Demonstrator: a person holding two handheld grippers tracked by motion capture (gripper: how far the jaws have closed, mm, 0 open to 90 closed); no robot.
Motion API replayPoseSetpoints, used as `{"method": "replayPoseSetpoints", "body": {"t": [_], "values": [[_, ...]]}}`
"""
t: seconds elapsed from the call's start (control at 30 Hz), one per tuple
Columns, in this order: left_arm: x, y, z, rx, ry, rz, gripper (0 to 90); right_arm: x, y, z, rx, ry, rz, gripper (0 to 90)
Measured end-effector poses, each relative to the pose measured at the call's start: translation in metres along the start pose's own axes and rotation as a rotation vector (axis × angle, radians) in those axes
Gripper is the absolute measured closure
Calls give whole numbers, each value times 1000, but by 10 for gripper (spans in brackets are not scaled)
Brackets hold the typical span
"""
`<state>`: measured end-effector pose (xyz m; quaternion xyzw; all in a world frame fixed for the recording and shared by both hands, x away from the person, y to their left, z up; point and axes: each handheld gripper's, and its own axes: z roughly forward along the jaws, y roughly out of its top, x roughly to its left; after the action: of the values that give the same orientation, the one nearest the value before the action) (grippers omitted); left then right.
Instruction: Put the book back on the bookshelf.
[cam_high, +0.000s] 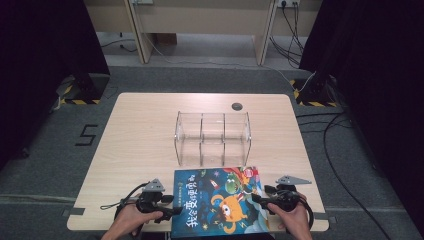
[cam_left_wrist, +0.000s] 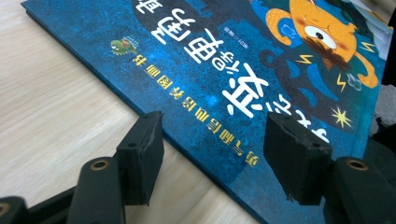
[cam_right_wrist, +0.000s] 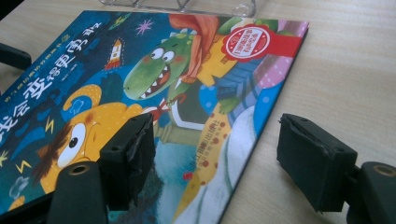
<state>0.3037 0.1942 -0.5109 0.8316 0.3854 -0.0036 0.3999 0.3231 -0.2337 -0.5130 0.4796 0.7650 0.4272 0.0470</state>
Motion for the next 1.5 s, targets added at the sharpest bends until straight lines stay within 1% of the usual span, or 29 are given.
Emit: {"method": "replayPoseSetpoints", "body": {"t": [0.07,0.17,0.27,0.3,0.33,0.43,0.47,0.57,0.6,0.67,0.7,0.73,0.77,0.8,0.83,0.87,0.9,0.93,0.97,1.0,1.03,1.07,1.13,1.17,1.23,1.27,1.4,1.47,1.5], "values": [[-1,1,1,-2,-5,0,377,-2,0,0,-2,-1,0,288],[-4,3,6,-3,-20,5,382,-5,-1,-1,-12,11,37,310],[-8,5,9,0,-26,12,377,-9,-3,-3,-46,14,111,281],[-8,5,10,1,-27,11,373,-11,-5,-4,-69,30,160,283],[-8,5,10,1,-28,9,373,-11,-5,-4,-69,30,160,283],[-7,4,10,-11,-42,-19,374,-19,-11,-6,-139,79,297,292],[-6,3,10,-22,-49,-33,374,-19,-13,-7,-145,94,320,291],[-7,3,10,-23,-53,-38,373,-17,-17,-11,-150,100,342,279],[-8,4,11,-16,-56,-24,339,-17,-21,-13,-157,113,357,265],[-8,3,11,-19,-56,-19,333,-19,-23,-14,-170,153,414,250],[-8,3,11,-19,-56,-19,339,-21,-25,-15,-179,175,454,252],[-7,3,10,-25,-65,-34,345,-23,-27,-16,-183,191,473,254],[-7,3,10,-25,-65,-34,345,-23,-27,-16,-183,191,473,254],[-5,4,10,-25,-77,-44,345,-24,-30,-17,-184,233,506,256],[-5,4,10,-25,-77,-44,345,-24,-30,-17,-184,233,506,256],[-5,3,12,-38,-91,-56,358,-22,-32,-15,-150,302,544,323],[-6,3,13,-38,-97,-53,358,-19,-34,-10,-131,370,566,340],[-6,3,13,-38,-97,-53,368,-19,-34,-10,-131,370,566,340],[-8,3,14,-34,-91,-28,364,-9,-34,-3,-48,374,487,465],[-8,3,14,-34,-91,-28,372,-9,-34,-3,-48,374,487,465],[-9,3,14,-32,-82,-14,372,-5,-32,-4,-30,348,431,432],[-9,3,14,-33,-80,-7,374,-4,-29,-6,-11,331,362,471],[-7,3,14,-39,-89,-21,375,-3,-25,-11,-33,321,242,470],[-7,3,14,-41,-92,-25,376,-2,-24,-12,-40,323,220,469],[-7,3,14,-45,-87,-19,375,-3,-22,-14,-70,303,142,467],[-7,3,14,-45,-87,-19,375,-4,-21,-16,-65,290,124,463],[-8,3,15,-49,-86,-17,371,-4,-22,-16,-72,293,110,463],[-7,3,15,-52,-83,-20,365,-2,-20,-18,-82,289,83,463],[-7,3,15,-52,-83,-20,360,-2,-20,-18,-82,289,83,463]]}}
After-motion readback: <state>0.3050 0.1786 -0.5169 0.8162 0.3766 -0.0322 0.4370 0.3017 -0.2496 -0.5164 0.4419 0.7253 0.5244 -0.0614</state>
